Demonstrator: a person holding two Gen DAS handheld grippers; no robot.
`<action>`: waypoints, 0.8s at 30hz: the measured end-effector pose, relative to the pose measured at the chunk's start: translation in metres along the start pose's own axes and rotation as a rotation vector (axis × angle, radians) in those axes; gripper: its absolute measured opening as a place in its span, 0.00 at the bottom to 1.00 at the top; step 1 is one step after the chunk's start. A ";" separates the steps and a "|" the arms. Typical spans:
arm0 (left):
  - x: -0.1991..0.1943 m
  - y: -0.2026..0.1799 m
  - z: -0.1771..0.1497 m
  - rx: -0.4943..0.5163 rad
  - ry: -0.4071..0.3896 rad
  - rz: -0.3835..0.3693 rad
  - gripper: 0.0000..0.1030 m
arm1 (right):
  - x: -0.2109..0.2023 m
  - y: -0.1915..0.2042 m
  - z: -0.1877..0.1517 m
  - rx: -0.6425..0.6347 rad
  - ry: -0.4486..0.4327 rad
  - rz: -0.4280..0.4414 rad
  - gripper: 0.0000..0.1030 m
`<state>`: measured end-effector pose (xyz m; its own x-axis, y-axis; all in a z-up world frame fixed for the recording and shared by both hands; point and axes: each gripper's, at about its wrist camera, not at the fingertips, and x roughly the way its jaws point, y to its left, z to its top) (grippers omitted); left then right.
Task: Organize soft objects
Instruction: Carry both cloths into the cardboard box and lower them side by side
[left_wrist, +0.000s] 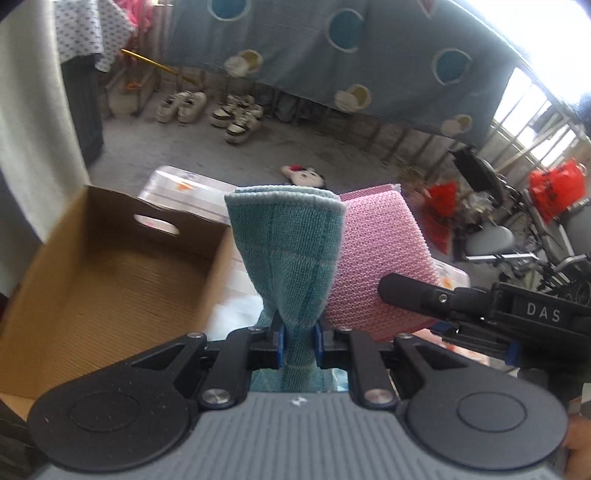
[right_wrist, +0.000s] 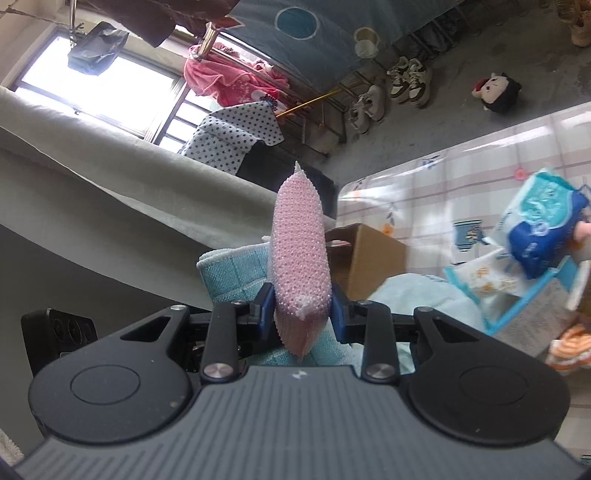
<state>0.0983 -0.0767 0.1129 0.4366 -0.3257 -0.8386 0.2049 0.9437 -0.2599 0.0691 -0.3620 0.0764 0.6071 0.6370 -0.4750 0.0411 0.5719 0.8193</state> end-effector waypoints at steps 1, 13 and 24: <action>-0.001 0.017 0.007 -0.004 -0.001 0.017 0.15 | 0.018 0.010 -0.001 0.005 0.006 0.010 0.29; 0.073 0.175 0.069 0.085 0.161 0.205 0.15 | 0.244 0.078 -0.024 0.042 0.058 -0.082 0.29; 0.163 0.207 0.076 0.327 0.267 0.276 0.16 | 0.334 0.040 -0.048 0.087 0.034 -0.313 0.29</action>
<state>0.2785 0.0607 -0.0412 0.2825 0.0000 -0.9593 0.3963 0.9107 0.1167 0.2359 -0.1014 -0.0649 0.5276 0.4548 -0.7175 0.2901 0.6973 0.6554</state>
